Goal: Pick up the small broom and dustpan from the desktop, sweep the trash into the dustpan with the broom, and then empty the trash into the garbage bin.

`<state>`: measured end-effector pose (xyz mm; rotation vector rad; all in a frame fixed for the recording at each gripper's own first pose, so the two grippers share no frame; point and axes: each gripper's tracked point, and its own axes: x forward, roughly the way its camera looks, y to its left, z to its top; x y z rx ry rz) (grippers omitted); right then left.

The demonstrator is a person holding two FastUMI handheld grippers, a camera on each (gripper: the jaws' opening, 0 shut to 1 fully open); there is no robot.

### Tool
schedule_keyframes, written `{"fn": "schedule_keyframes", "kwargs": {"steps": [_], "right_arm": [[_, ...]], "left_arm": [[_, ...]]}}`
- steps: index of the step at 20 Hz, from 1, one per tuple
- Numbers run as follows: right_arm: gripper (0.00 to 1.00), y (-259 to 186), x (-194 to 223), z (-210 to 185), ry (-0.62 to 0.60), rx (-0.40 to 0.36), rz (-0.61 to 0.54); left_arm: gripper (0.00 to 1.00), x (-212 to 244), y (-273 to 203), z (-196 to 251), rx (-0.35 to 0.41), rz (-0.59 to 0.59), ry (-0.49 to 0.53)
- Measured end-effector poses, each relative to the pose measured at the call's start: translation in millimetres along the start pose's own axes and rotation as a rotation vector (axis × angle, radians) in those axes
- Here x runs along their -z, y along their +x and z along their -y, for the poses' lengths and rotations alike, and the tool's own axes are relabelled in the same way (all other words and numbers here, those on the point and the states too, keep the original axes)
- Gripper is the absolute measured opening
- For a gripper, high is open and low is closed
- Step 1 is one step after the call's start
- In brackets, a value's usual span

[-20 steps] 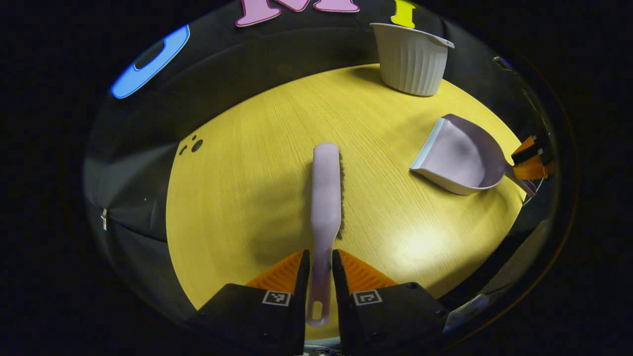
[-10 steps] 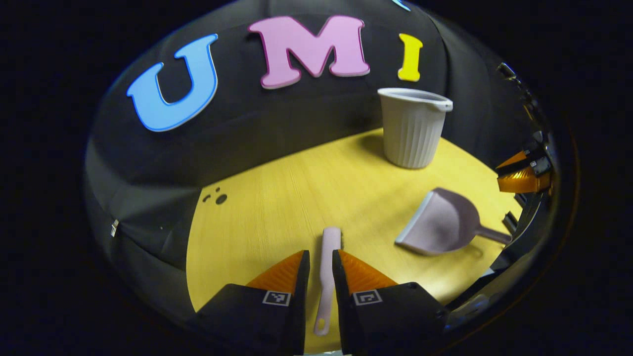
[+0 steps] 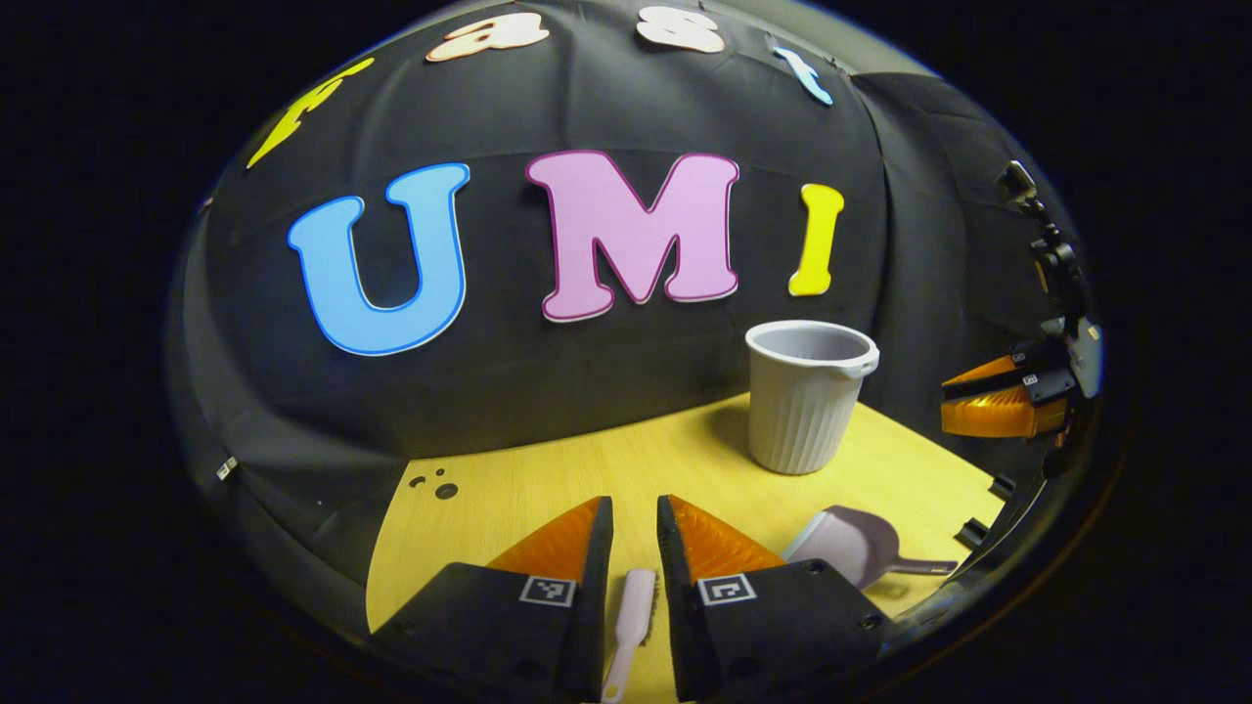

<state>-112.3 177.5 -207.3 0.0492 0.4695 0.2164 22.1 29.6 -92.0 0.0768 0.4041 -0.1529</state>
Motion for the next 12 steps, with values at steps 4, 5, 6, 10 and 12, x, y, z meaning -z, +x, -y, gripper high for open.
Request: {"fn": "schedule_keyframes", "kwargs": {"steps": [4, 5, 6, 10, 12], "right_arm": [[0.36, -7.0, -14.2, -0.6, 0.003, 0.016, 0.052], [0.38, -8.9, -17.0, -1.4, 0.01, 0.015, 0.058], [0.38, -9.7, -17.9, -3.6, 0.016, 0.01, 0.059], [0.39, -7.2, -21.2, -8.8, 0.033, 0.011, 0.057], [0.39, -7.3, -22.2, -9.2, 0.037, 0.01, 0.056]], "left_arm": [[0.31, -8.2, -4.5, 0.8, -0.016, 0.036, -0.015], [0.31, -9.2, -6.3, 2.8, -0.009, 0.038, -0.013], [0.31, -10.3, -6.4, 4.5, 0.002, 0.034, -0.014], [0.31, -3.9, -0.8, 11.4, 0.03, 0.002, -0.039], [0.31, -2.0, 0.5, 10.4, 0.029, -0.003, -0.039]]}}
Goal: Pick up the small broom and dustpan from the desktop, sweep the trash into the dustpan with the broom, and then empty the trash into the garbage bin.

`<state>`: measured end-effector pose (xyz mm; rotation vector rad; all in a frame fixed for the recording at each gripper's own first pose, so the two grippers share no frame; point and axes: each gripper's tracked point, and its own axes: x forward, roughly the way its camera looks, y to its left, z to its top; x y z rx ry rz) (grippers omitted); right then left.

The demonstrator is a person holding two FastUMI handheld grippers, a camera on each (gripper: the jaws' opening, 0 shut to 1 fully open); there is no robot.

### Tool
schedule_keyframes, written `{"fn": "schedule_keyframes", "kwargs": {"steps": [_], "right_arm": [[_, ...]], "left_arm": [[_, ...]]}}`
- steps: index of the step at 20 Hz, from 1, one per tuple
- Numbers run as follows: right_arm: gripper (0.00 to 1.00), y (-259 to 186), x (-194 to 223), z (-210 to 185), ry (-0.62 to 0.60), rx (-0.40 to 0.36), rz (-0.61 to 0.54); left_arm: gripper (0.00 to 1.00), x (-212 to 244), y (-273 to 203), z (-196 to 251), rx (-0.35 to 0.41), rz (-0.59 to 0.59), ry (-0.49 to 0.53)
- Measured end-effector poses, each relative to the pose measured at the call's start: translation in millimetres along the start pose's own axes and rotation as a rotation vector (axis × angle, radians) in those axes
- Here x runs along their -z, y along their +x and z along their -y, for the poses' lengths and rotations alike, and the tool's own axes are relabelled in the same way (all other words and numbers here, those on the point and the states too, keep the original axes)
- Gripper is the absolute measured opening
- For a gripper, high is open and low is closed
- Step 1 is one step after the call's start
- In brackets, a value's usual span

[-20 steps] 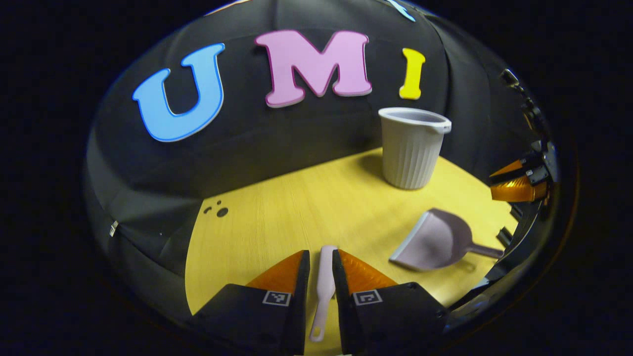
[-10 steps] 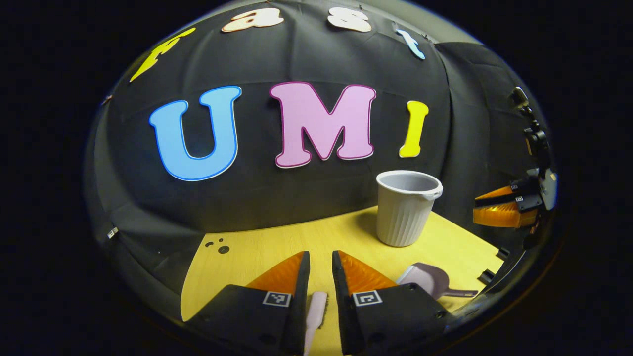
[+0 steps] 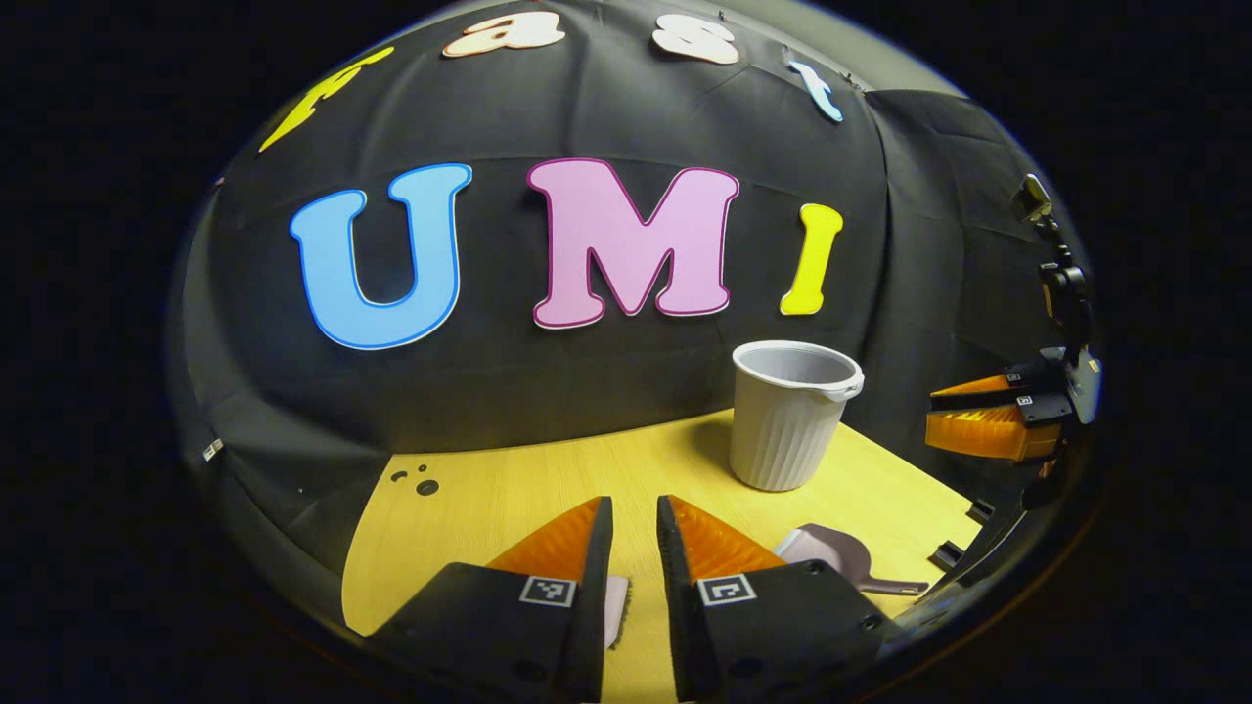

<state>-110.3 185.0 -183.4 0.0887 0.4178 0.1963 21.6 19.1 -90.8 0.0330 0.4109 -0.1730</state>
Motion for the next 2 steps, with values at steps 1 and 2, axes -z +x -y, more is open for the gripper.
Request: {"fn": "schedule_keyframes", "kwargs": {"steps": [1, 2], "right_arm": [[0.36, 0.6, 2.6, -0.1, -0.003, 0.002, -0.003], [0.39, 2.3, 2.6, -0.1, -0.008, 0.002, -0.008]], "left_arm": [[0.31, -0.5, -0.4, -0.4, 0.003, 0.0, 0.002], [0.31, -2.2, -0.2, -1.2, 0.002, 0.0, 0.005]]}}
